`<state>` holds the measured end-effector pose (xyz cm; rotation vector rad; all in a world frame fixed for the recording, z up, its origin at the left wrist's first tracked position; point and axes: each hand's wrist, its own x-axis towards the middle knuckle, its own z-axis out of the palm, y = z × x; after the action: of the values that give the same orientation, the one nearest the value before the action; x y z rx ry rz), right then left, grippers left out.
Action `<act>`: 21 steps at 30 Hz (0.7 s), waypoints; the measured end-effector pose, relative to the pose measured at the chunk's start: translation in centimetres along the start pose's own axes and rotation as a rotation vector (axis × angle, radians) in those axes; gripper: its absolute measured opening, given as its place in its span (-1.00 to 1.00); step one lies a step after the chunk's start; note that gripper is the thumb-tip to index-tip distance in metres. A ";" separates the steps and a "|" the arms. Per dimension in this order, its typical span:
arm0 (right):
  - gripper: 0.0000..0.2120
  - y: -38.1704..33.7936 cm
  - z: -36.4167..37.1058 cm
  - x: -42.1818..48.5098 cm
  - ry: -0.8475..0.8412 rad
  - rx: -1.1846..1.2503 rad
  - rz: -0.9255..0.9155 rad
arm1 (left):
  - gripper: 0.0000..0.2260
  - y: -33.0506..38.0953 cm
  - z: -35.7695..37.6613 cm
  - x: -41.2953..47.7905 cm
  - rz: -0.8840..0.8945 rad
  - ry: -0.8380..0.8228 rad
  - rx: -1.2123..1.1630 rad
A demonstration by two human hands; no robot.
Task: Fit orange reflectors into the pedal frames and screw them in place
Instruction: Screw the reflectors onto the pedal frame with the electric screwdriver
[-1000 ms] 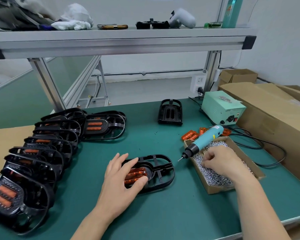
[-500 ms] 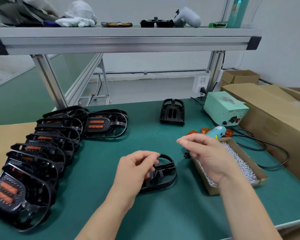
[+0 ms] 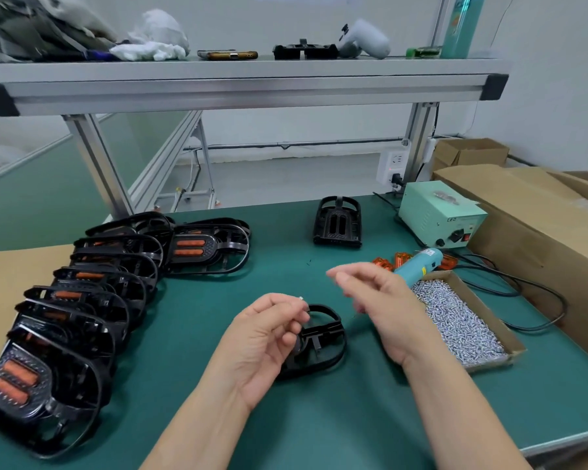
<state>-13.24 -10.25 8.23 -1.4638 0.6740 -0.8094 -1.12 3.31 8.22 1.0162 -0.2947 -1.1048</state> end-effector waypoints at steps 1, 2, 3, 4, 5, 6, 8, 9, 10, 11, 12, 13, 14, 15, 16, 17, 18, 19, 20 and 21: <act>-0.97 0.2 -0.7 0.6 0.125 0.041 0.035 | -0.93 0.1 -0.2 0.0 0.009 0.006 0.007; -0.95 0.5 -1.5 1.2 0.243 0.071 0.066 | -0.93 0.2 -0.4 0.0 0.016 0.013 0.009; -0.89 0.9 -2.4 1.7 0.341 0.071 0.088 | -0.93 0.3 -0.6 0.1 0.022 0.020 0.010; -0.83 1.5 -3.3 2.2 0.414 0.046 0.105 | -0.94 0.4 -0.7 0.0 0.026 0.025 0.011; -0.75 2.0 -4.1 2.6 0.469 0.017 0.123 | -0.96 0.4 -0.9 0.0 0.030 0.028 0.013; -0.67 2.5 -4.8 3.0 0.513 -0.005 0.144 | -0.98 0.4 -1.0 0.0 0.034 0.027 0.013; -0.56 3.2 -5.8 3.6 0.592 -0.016 0.187 | -0.99 0.3 -1.2 0.0 0.045 0.026 0.023; -0.55 3.4 -6.2 3.9 0.615 -0.009 0.212 | -0.99 0.2 -1.3 0.0 0.050 0.026 0.031; -0.58 3.6 -6.5 4.2 0.623 0.002 0.240 | -0.99 0.2 -1.3 0.0 0.055 0.026 0.038; -0.64 3.7 -6.8 4.5 0.618 0.011 0.265 | -0.99 0.1 -1.4 0.0 0.061 0.025 0.044; -0.70 3.9 -7.0 4.8 0.604 0.023 0.285 | -0.99 0.1 -1.5 0.0 0.068 0.027 0.050; -0.73 4.1 -7.2 5.0 0.584 0.037 0.303 | -0.98 0.1 -1.6 0.0 0.077 0.030 0.056; -0.74 4.2 -7.3 5.2 0.560 0.041 0.323 | -0.97 0.1 -1.6 0.0 0.086 0.034 0.061; -0.73 4.3 -7.3 5.4 0.537 0.038 0.346 | -0.96 0.2 -1.8 0.0 0.096 0.036 0.066; -0.71 4.3 -7.3 5.6 0.521 0.037 0.369 | -0.95 0.2 -1.9 0.1 0.107 0.038 0.071; -0.70 4.2 -7.3 5.7 0.512 0.047 0.389 | -0.95 0.3 -2.0 0.1 0.117 0.040 0.074; -0.70 4.1 -7.2 5.9 0.511 0.068 0.400 | -0.95 0.3 -2.1 0.1 0.126 0.043 0.077; -0.71 4.0 -7.1 6.1 0.518 0.094 0.405 | -0.94 0.3 -2.2 0.1 0.136 0.044 0.079; -0.72 3.9 -7.0 6.3 0.529 0.120 0.409 | -0.93 0.3 -2.3 0.0 0.146 0.044 0.081; -0.74 3.9 -6.8 6.3 0.542 0.147 0.414 | -0.91 0.3 -2.4 0.0 0.154 0.042 0.084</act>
<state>-14.90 -19.56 4.78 -0.9200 1.2497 -0.9076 0.64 4.62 7.14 1.0715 -0.3819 -0.9369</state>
